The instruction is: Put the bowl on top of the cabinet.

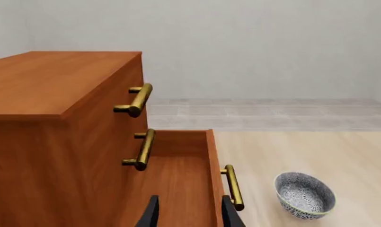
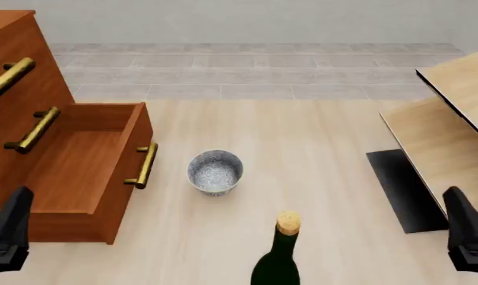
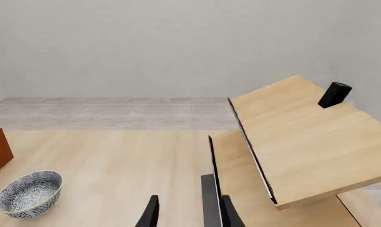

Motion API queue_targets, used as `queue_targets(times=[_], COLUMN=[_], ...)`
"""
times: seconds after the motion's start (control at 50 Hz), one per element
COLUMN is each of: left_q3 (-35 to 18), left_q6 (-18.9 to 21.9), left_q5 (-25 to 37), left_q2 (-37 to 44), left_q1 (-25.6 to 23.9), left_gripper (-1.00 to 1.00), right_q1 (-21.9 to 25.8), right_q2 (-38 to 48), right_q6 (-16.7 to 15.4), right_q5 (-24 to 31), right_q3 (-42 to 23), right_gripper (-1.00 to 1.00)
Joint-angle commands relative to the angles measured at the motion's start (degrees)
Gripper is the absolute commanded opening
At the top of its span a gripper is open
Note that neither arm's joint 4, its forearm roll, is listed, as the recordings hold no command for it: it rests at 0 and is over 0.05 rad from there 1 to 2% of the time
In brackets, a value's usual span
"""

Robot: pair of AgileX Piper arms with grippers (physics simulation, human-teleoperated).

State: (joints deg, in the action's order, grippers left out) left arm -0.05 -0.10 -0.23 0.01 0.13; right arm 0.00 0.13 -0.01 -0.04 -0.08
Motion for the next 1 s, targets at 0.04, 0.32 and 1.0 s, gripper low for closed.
queue_targets(times=[0.04,0.32,1.0], left_q3=[0.03,0.01,-3.09], left_q6=[-0.06,0.74,6.54], left_q5=[-1.15,-2.21,-15.97], left_q2=[0.01,0.00,22.84], left_q1=[1.30,0.70,-6.27], left_gripper=[1.00,1.00,1.00], right_q1=[0.01,0.01,0.01], right_q2=[0.28,0.28,0.28], right_q6=[0.02,-0.01,0.00], right_q5=[-0.08,-0.08,-0.08], right_q3=[-0.16,-0.17,-0.17], right_gripper=[1.00,1.00,1.00])
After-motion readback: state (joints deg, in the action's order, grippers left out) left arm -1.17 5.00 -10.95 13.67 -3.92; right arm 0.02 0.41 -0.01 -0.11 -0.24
